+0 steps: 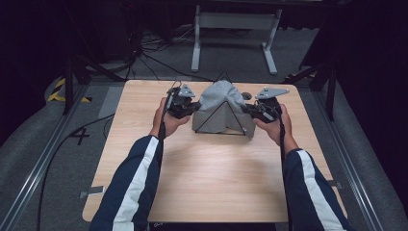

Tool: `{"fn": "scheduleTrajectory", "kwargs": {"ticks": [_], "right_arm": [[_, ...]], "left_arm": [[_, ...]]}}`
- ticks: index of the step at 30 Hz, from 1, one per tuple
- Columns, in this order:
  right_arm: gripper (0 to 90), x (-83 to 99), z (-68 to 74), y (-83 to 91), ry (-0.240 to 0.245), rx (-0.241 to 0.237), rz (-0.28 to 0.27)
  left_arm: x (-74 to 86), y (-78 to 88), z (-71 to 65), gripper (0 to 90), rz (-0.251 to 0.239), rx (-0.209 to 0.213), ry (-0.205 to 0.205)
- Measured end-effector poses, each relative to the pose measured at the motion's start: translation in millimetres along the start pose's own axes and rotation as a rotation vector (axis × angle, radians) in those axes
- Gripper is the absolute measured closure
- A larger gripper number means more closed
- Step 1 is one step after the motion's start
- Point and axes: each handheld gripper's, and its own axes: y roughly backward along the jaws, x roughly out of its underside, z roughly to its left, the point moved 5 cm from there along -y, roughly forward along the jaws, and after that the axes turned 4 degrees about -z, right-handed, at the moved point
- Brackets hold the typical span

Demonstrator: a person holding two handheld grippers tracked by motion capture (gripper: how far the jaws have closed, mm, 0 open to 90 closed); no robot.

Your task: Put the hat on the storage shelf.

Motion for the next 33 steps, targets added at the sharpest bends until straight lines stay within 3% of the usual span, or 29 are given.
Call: {"fn": "scheduleTrajectory", "kwargs": {"ticks": [3,7,9,13,22,33], "right_arm": [[84.3,8.9,1.8,-7.7,-0.022,-0.008,0.016],[84.2,20.1,2.5,-16.5,-0.012,0.002,0.054],[84.0,23.4,2.3,-18.5,-0.023,0.001,0.057],[81.2,25.9,2.1,-18.3,-0.038,0.008,0.054],[76.9,20.7,1.5,0.6,-0.017,0.039,0.035],[72.0,20.8,2.6,24.9,0.02,0.064,0.055]], "left_arm": [[4.0,-3.4,-2.5,87.5,0.014,-0.004,-0.012],[11.5,-8.8,-4.9,87.4,0.047,-0.012,-0.037],[15.7,-10.1,-5.3,87.4,0.058,-0.008,-0.027],[21.6,-9.5,-6.6,87.1,0.08,-0.024,-0.062],[22.6,13.2,-6.0,85.7,0.086,-0.075,-0.087],[27.3,43.9,-12.1,81.2,0.084,-0.088,-0.106]]}}
